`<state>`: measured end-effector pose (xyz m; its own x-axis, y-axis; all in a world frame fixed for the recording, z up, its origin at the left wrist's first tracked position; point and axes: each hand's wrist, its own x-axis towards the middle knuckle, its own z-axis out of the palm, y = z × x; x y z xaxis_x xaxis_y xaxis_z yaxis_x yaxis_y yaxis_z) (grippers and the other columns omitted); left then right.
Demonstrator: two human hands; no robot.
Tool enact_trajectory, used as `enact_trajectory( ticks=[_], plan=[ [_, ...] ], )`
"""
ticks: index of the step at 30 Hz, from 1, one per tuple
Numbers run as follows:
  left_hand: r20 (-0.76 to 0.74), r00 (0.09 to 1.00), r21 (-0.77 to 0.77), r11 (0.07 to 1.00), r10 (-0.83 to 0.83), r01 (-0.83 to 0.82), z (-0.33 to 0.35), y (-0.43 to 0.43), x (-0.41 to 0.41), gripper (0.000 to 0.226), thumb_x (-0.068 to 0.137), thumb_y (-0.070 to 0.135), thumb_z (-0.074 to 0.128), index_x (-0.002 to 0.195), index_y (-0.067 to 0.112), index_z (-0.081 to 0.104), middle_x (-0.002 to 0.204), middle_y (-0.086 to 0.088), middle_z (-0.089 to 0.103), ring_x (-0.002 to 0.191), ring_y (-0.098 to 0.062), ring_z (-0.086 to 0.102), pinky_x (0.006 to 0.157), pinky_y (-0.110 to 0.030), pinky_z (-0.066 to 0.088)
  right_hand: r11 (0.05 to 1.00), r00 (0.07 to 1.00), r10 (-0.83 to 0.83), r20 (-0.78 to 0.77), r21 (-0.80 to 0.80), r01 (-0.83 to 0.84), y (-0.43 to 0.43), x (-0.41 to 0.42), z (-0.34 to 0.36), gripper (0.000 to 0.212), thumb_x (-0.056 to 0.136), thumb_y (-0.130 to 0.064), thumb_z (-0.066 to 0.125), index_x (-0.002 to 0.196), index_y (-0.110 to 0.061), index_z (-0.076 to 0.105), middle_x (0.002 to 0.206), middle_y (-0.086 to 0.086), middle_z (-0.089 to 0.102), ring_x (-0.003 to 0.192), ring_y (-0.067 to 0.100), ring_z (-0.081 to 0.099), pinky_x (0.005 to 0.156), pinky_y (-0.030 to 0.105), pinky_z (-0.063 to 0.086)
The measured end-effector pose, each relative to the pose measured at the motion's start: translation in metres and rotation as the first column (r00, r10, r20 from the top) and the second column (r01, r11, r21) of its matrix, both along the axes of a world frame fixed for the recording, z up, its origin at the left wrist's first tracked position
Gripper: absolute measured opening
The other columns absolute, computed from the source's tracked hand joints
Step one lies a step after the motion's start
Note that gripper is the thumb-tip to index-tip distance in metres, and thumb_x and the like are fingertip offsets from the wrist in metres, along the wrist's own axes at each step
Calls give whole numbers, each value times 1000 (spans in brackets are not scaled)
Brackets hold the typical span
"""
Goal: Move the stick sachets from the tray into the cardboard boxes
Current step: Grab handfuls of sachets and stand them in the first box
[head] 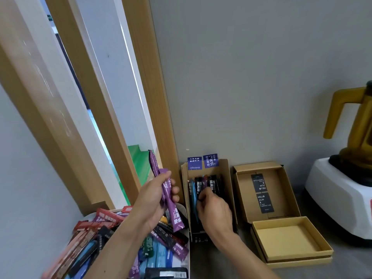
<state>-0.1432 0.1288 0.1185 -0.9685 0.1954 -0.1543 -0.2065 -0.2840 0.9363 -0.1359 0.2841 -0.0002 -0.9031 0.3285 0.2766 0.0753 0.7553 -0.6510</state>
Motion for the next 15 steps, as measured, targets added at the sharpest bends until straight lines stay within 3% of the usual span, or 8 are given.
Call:
enact_trajectory(
  ticks=[4,7,11,15],
  plan=[
    [-12,1000,-1,1000,7,-7,-1,0,-1,43,104,27,61,136,2,48,76,-6,60,62,-15,59,58,-31,52,994,1000,-11,-12,108,12,1,0,-4,24,101,-31,63,124,-29,56,115,-7,67,95,10,72,72,24,61],
    [-12,1000,4,1000,15,-15,-3,1,-1,49,103,25,62,142,1,44,77,-6,61,61,-15,59,57,-32,52,995,1000,-18,-9,96,18,-2,0,-6,21,103,-34,58,123,-29,63,121,-8,63,94,10,71,73,24,59],
    [-20,1000,20,1000,10,-10,-4,2,-2,40,103,24,63,134,5,48,77,-5,60,62,-15,58,57,-32,51,999,999,-20,-31,28,21,-4,-1,-7,23,101,-46,58,115,-29,66,116,-10,63,88,8,68,71,24,58],
    [-25,1000,29,1000,1,0,-1,2,-3,26,103,24,61,121,8,51,77,-6,60,63,-16,58,62,-34,51,997,1000,-13,-13,71,14,0,-2,-8,21,98,-37,68,117,-30,63,115,-10,69,97,8,70,74,24,59]
  ],
)
